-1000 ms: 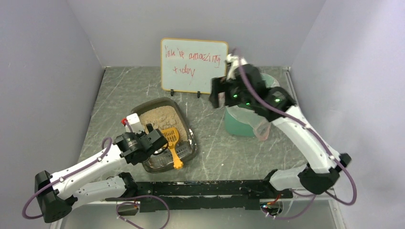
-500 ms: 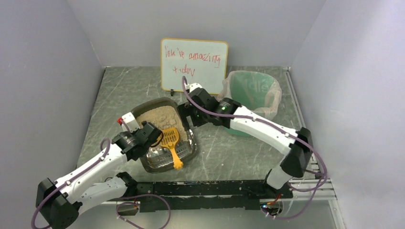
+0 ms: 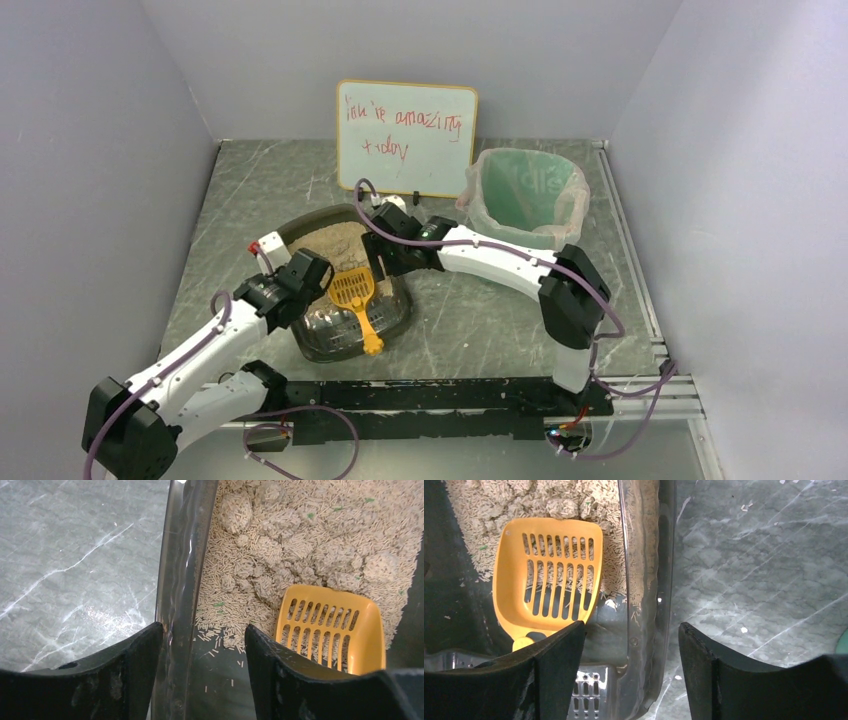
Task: Clean the litter box
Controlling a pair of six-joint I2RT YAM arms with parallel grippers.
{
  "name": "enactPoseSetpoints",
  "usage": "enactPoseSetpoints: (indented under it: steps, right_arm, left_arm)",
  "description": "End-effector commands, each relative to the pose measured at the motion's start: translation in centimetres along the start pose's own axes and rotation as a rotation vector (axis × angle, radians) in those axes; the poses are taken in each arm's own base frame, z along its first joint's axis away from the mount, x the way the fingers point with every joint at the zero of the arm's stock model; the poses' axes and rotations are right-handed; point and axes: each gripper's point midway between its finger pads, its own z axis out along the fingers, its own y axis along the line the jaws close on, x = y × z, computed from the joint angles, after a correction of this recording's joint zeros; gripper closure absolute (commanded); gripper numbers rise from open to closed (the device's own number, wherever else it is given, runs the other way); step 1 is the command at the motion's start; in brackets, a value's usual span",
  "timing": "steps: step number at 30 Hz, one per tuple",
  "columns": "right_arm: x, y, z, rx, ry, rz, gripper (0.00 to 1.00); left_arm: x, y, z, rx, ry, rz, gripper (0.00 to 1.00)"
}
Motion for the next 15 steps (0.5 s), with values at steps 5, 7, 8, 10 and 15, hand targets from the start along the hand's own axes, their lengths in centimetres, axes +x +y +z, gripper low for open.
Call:
enactPoseSetpoints:
  steps: [5, 7, 8, 10, 15]
  right_arm:
    - [-1.1, 0.2, 1.7, 0.026, -0.049, 0.036, 0.47]
    - [-1.0, 0.0, 1.9, 0.034, -0.046, 0.034, 0.52]
    - [-0.9, -0.1, 2.1, 0.040, -0.045, 0.033, 0.53]
    - [-0.8, -0.3, 2.3, 0.049, -0.039, 0.031, 0.55]
    - [0.1, -1.2, 2.6, 0.080, -0.026, 0.016, 0.69]
  left_arm:
    - [0.2, -1.0, 1.0, 0.030, 0.019, 0.026, 0.53]
    - [0.3, -1.1, 1.1, 0.031, 0.028, 0.029, 0.62]
    - [0.4, -1.1, 1.1, 0.033, 0.032, 0.031, 0.65]
    - [0.7, -1.3, 1.2, 0.039, 0.046, 0.042, 0.71]
    - [1.6, -2.1, 1.2, 0.080, 0.087, 0.067, 0.85]
